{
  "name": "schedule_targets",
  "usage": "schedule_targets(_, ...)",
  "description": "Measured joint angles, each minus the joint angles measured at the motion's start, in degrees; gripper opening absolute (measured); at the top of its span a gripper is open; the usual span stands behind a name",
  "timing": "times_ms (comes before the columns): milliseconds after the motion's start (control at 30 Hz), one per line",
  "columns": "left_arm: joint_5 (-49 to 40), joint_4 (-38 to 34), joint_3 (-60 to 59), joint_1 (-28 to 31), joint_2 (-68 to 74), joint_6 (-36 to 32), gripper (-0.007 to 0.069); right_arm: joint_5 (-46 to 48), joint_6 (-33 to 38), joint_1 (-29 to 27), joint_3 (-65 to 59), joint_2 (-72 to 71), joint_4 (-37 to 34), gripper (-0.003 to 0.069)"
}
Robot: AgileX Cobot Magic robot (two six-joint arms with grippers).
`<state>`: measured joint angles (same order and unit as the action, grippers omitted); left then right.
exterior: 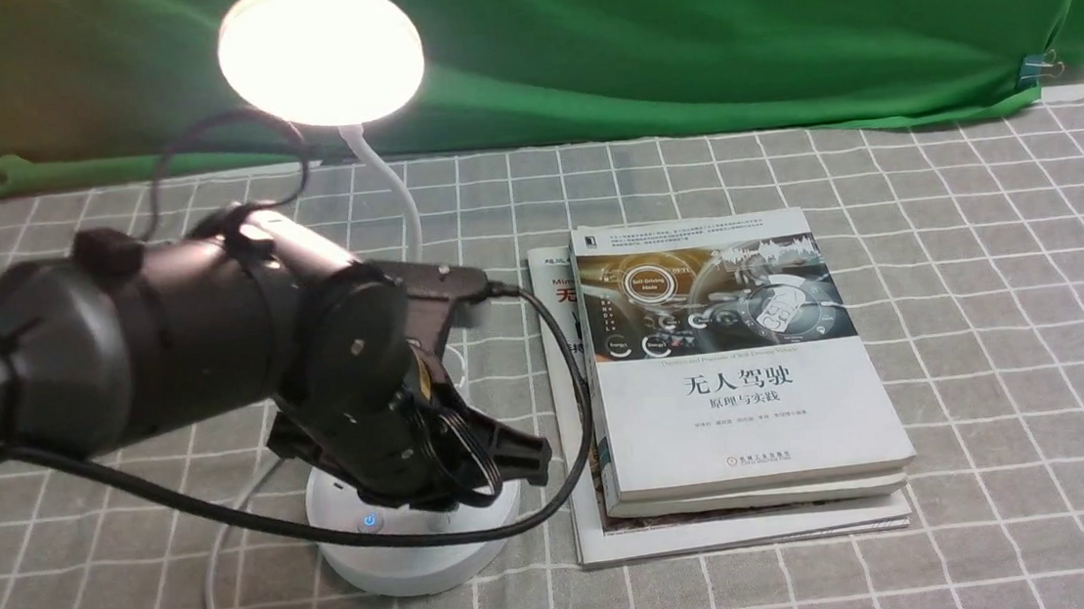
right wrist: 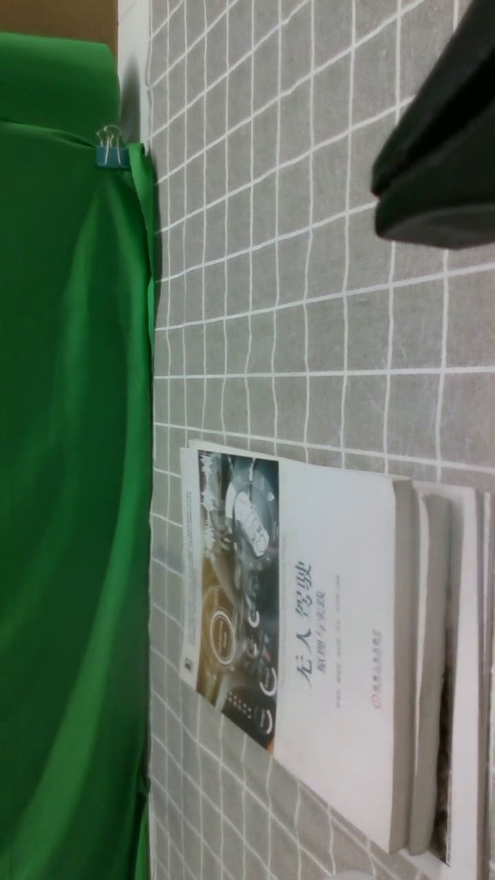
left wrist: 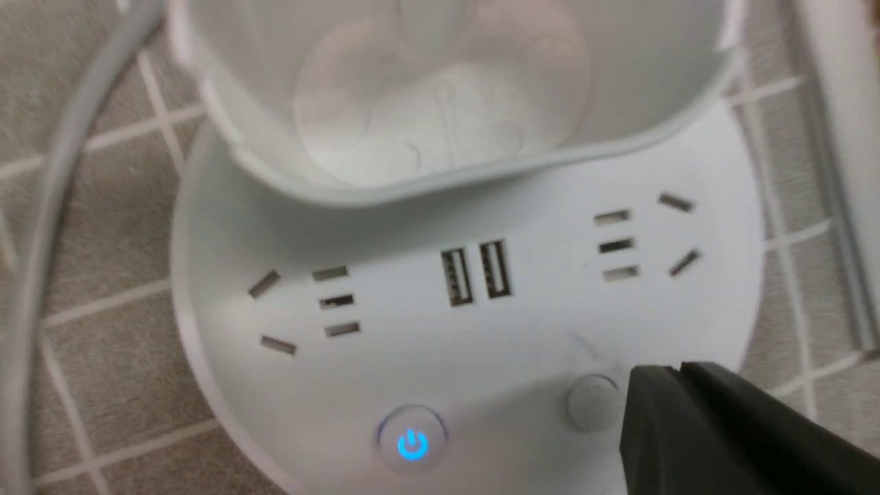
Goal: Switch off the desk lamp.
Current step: Use the left arm to press the button switch on the lamp holder
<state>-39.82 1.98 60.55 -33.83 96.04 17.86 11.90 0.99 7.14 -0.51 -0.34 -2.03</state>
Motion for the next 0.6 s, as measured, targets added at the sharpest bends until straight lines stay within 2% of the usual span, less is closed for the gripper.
schedule_targets(600, 2.2, 0.0, -1.02, 0.0, 3.86, 0.05, 0.0001, 0.0, 0.0, 0.0, 0.0, 0.0, 0.0, 0.0036)
